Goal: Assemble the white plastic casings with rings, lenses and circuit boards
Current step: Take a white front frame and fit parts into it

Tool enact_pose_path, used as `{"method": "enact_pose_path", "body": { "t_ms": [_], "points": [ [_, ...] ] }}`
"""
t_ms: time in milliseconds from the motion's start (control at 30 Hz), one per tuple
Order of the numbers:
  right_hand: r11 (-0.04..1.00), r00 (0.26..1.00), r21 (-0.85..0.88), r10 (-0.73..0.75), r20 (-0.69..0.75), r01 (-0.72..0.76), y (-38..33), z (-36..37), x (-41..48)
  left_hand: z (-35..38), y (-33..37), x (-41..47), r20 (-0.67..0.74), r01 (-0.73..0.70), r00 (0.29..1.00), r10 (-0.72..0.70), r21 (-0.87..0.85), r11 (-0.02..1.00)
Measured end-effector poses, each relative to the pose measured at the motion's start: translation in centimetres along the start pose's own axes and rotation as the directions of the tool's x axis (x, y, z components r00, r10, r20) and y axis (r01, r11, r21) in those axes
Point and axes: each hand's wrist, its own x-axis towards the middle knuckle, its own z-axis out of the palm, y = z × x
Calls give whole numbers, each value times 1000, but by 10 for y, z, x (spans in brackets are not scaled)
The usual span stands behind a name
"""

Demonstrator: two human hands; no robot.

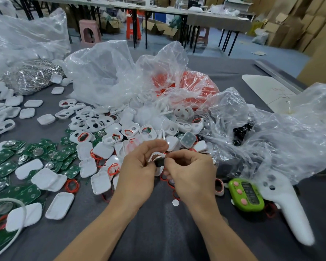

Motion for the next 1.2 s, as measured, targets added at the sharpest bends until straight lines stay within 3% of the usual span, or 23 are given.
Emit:
{"method": "enact_pose_path", "body": {
  "t_ms": [233,400,733,867,967,1067,1200],
  "points": [
    [945,986,293,163,-31,-147,1,3,0,7,-3,-4,28,99,995,-96,-162,982],
    [922,983,359,177,-46,-149,2,7,-2,7,-3,-6,-7,46,999,-48,-142,989],
    [996,994,-17,-90,-66,89,1,7,-5,5,1,-5,-96,-29,995,19,-100,995],
    [991,990,-86,-112,-84,105,3,5,-5,5,3,-4,-105,-34,994,26,-80,996],
    [999,998,-32,-19,-67,17,3,3,-2,5,3,-3,-105,-24,994,14,-99,995],
    [977,986,155,130,108,-146,1,-2,4,5,4,-3,-100,-13,995,-2,-148,989],
    [935,961,265,186,206,-237,0,-7,8,6,6,-8,-74,-56,996,56,5,998]
  ]
}}
